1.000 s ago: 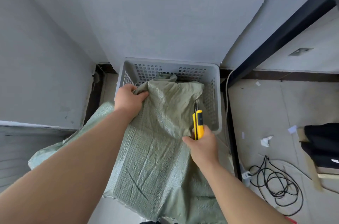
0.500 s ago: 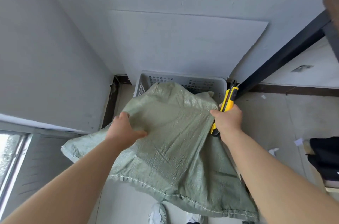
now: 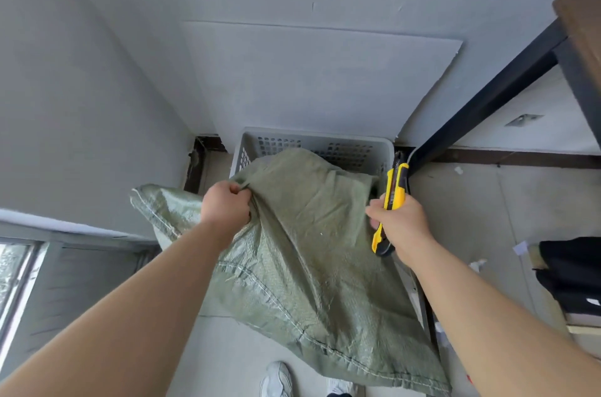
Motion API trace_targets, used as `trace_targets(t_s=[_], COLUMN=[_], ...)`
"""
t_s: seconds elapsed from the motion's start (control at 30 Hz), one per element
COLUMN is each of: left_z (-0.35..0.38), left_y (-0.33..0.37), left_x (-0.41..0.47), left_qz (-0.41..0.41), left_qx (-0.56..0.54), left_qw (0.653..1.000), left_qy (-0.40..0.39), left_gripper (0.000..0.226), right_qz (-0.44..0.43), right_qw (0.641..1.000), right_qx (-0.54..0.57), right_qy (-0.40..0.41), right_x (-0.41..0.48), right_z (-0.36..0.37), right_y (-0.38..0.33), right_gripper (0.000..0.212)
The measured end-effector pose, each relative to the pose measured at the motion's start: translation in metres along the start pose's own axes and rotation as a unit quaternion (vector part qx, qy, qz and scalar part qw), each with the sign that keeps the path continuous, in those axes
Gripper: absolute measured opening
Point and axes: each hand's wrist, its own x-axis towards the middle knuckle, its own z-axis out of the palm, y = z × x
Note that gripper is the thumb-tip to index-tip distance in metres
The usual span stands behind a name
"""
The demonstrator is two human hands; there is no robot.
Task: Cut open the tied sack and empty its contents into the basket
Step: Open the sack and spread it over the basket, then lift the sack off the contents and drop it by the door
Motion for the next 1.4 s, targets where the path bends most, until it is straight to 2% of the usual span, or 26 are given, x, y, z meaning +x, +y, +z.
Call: trace_targets(t_s=[0.23,0.33,0.43,0.47,0.5,0.53,0.57,0.63,0.67,0.73,0.83,0.93,1.0,1.07,1.13,1.17,1.23,1.33,1.37,1.4], left_z=[0.009,0.012,0.014,0.016,0.014,0.015,0.015,0.014,0.015,0.012,0.008,0.002,-0.002,-0.005,-0.006,-0.005,-0.003,-0.001,0.0,0.0], left_y=[0.011,0.017,0.024,0.023,0.022,0.023,0.022,0.025,0.025,0.024,0.019,0.014,0.005,-0.002,-0.012,-0.017,-0.024,-0.026,-0.026,-0.027], left_x=[0.017,0.02,0.02,0.013,0.012,0.011,0.012,0.015,0.013,0.012,0.005,-0.005,-0.011,-0.016,-0.017,-0.014,-0.009,0.001,0.003,0.005], left_qz=[-0.062,-0.081,-0.068,-0.064,-0.027,-0.01,0.007,-0.033,-0.059,-0.051,0.058,0.109,0.113,0.113,0.145,0.166,0.193,0.218,0.213,0.213], left_qx=[-0.083,-0.129,-0.025,0.091,0.184,0.207,0.173,-0.03,-0.114,-0.126,0.017,0.087,0.147,0.208,0.285,0.329,0.415,0.5,0.508,0.505], left_qw=[0.994,0.986,0.995,0.99,0.977,0.973,0.98,0.996,0.989,0.985,0.996,0.988,0.97,0.947,0.921,0.907,0.878,0.833,0.829,0.832], left_qy=[0.032,0.06,0.067,0.082,0.101,0.103,0.102,0.076,0.078,0.108,0.06,-0.062,-0.154,-0.216,-0.221,-0.204,-0.142,-0.095,-0.094,-0.091], left_gripper=[0.022,0.027,0.018,0.015,0.014,0.014,0.017,0.023,0.021,0.016,0.015,0.012,0.031,0.06,0.083,0.088,0.081,0.03,0.017,0.013], right_qz=[0.021,0.012,0.008,0.009,0.005,-0.001,-0.009,-0.023,-0.026,-0.036,-0.06,-0.075,-0.089,-0.106,-0.12,-0.123,-0.126,-0.121,-0.118,-0.115], right_qw=[0.993,0.985,0.986,0.987,0.988,0.989,0.989,0.989,0.989,0.992,0.993,0.992,0.99,0.986,0.983,0.982,0.98,0.982,0.983,0.983], right_qx=[-0.063,-0.136,-0.143,-0.139,-0.137,-0.137,-0.14,-0.147,-0.144,-0.123,-0.09,-0.071,-0.069,-0.077,-0.086,-0.093,-0.109,-0.114,-0.118,-0.124], right_qy=[-0.1,-0.103,-0.086,-0.078,-0.067,-0.056,-0.043,-0.02,-0.011,0.009,0.046,0.071,0.084,0.102,0.111,0.11,0.106,0.089,0.082,0.074], right_x=[-0.056,-0.07,-0.078,-0.081,-0.084,-0.086,-0.088,-0.09,-0.089,-0.083,-0.072,-0.059,-0.05,-0.041,-0.034,-0.031,-0.028,-0.028,-0.029,-0.03], right_z=[-0.011,-0.014,-0.017,-0.017,-0.016,-0.015,-0.013,-0.008,-0.006,-0.004,-0.007,-0.013,-0.016,-0.02,-0.024,-0.024,-0.023,-0.017,-0.015,-0.013], right_y=[0.029,0.043,0.061,0.066,0.072,0.076,0.08,0.083,0.083,0.079,0.063,0.042,0.027,0.011,-0.003,-0.007,-0.014,-0.014,-0.012,-0.009], right_gripper=[0.038,0.038,0.036,0.036,0.034,0.031,0.028,0.024,0.022,0.019,0.011,0.009,0.011,0.012,0.011,0.01,0.01,0.013,0.013,0.012])
